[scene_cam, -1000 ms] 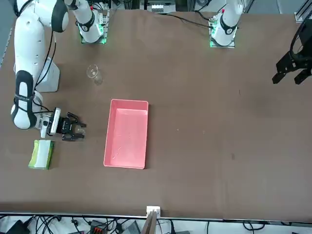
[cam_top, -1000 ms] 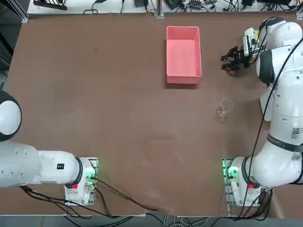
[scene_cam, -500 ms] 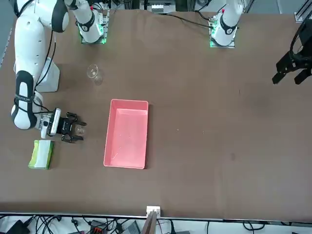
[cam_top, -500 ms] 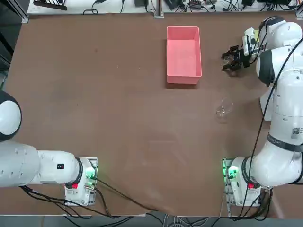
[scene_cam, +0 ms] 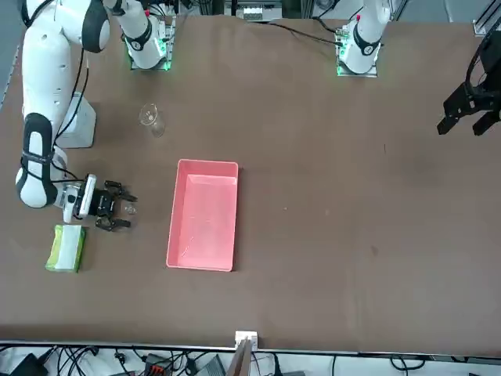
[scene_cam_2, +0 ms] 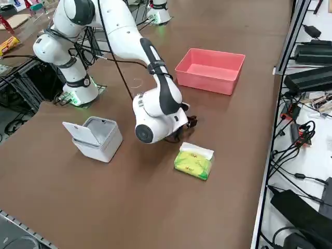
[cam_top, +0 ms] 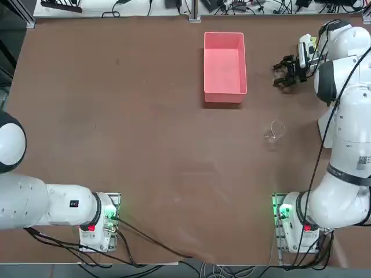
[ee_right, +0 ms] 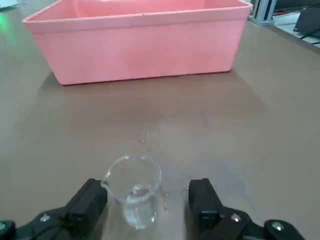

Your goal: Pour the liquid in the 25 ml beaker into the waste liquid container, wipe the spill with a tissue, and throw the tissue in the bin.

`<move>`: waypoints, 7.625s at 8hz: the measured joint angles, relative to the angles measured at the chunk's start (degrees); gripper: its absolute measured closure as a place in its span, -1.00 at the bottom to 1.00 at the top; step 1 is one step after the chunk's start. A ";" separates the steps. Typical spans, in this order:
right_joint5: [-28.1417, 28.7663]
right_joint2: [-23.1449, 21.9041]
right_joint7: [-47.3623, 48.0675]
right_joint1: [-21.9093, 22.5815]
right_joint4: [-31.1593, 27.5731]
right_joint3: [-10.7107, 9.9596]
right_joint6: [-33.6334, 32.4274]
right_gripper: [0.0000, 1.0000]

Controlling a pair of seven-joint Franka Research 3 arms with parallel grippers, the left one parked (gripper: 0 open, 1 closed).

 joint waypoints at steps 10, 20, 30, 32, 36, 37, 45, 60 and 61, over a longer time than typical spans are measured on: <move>-15.43 -11.30 10.32 6.13 -1.60 -21.38 -1.40 -1.00; -34.24 -6.62 86.85 15.71 11.60 -25.97 10.93 -1.00; -38.04 6.79 122.23 5.45 27.81 -16.41 14.96 -1.00; -39.51 6.85 123.17 3.76 29.22 -14.31 14.80 -1.00; -39.58 6.88 125.97 3.62 30.73 -12.60 14.73 -0.96; -39.61 6.88 126.44 3.66 31.07 -12.08 14.69 -0.83; -40.40 7.45 126.58 3.54 31.18 -11.49 14.69 -0.33; -44.67 7.80 126.56 3.45 31.18 -11.49 14.65 0.59; -44.89 7.81 126.56 3.42 31.18 -11.49 14.65 0.61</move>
